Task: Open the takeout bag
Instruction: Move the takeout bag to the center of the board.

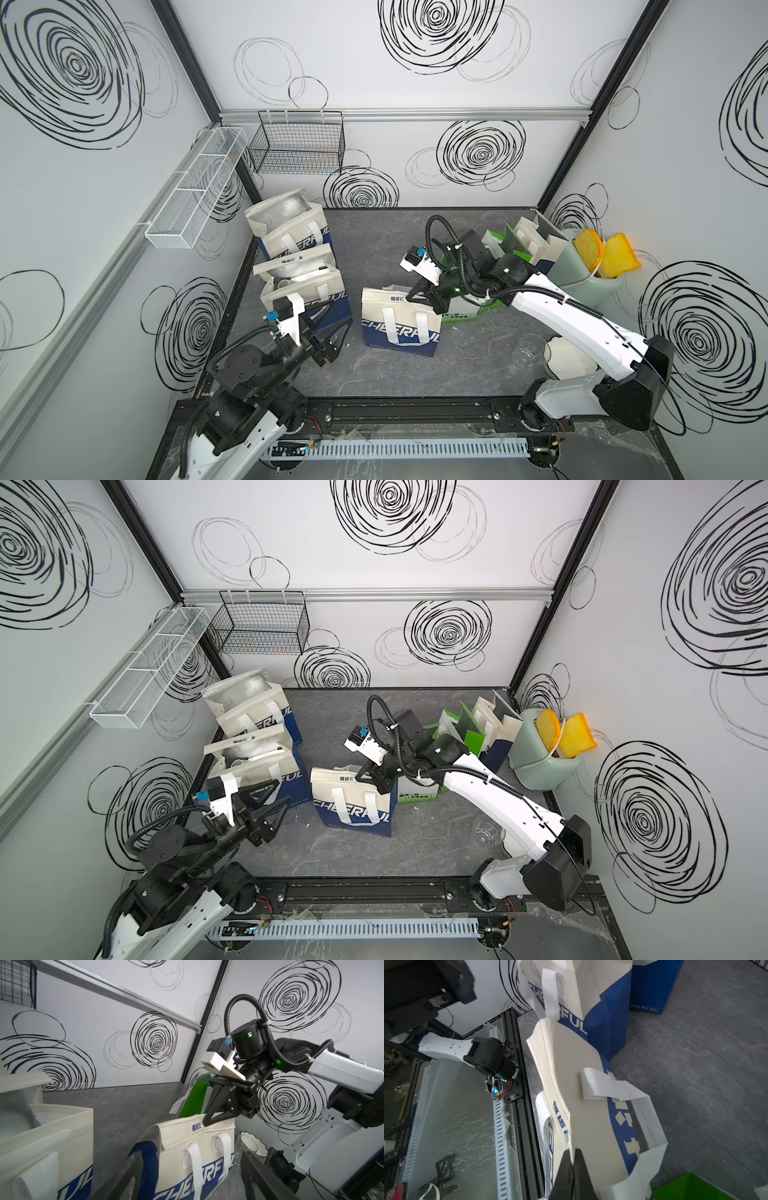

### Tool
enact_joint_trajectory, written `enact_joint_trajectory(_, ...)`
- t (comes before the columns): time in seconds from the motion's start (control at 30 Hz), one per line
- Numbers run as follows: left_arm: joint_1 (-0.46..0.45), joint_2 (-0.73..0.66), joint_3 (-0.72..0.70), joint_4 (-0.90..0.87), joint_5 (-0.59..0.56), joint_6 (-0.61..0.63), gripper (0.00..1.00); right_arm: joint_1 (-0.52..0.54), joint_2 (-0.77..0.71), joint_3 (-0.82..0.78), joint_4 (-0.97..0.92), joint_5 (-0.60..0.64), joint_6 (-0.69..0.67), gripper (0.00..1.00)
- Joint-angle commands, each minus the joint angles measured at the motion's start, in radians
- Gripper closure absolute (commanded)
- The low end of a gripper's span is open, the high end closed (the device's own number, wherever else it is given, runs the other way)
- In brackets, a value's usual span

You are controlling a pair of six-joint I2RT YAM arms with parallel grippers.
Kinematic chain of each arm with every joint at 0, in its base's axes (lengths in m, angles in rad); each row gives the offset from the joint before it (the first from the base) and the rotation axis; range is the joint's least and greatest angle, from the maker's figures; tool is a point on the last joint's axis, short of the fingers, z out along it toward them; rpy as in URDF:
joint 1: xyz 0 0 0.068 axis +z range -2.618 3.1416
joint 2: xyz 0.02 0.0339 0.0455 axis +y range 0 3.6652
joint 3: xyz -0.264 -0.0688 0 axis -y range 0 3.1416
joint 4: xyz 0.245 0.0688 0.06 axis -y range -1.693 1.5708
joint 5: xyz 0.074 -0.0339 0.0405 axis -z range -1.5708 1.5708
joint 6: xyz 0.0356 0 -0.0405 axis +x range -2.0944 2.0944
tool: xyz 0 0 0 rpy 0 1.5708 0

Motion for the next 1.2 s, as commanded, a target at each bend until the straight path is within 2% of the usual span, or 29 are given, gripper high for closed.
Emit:
enact_joint_trajectory(0.0, -0.004, 0.021, -0.057, 0.153, 0.061, -0.072, 0.22, 0.016, -0.049, -0.003, 0.015, -0.106, -0.074, 1.00)
enact_joint_trajectory(0.23, -0.016, -0.017, -0.202, 0.264, -0.003, -0.115, 0.22, 0.015, -0.109, -0.030, -0.026, -0.166, -0.177, 1.00)
enact_joint_trajectory(0.37, -0.055, 0.005, -0.285, 0.361, 0.011, -0.146, 0.24, 0.006, -0.125, -0.072, 0.017, -0.149, -0.163, 1.00)
enact_joint_trajectory(0.6, -0.210, -0.047, -0.343, 0.381, -0.074, -0.147, 0.25, -0.036, -0.133, -0.078, 0.017, -0.152, -0.178, 0.97)
enact_joint_trajectory(0.77, -0.322, -0.040, -0.429, 0.378, -0.187, -0.212, 0.27, -0.043, -0.132, -0.065, 0.001, -0.167, -0.181, 0.94)
enact_joint_trajectory(0.87, -0.395, -0.031, -0.478, 0.445, -0.199, -0.225, 0.32, -0.043, -0.135, -0.066, -0.002, -0.170, -0.187, 0.93)
enact_joint_trajectory(0.97, -0.470, -0.034, -0.468, 0.403, -0.286, -0.163, 0.34, -0.043, -0.128, -0.058, -0.014, -0.158, -0.188, 0.93)
enact_joint_trajectory(1.17, -0.542, 0.000, -0.509, 0.441, -0.266, -0.147, 0.54, -0.045, -0.111, -0.029, -0.032, -0.145, -0.190, 0.88)
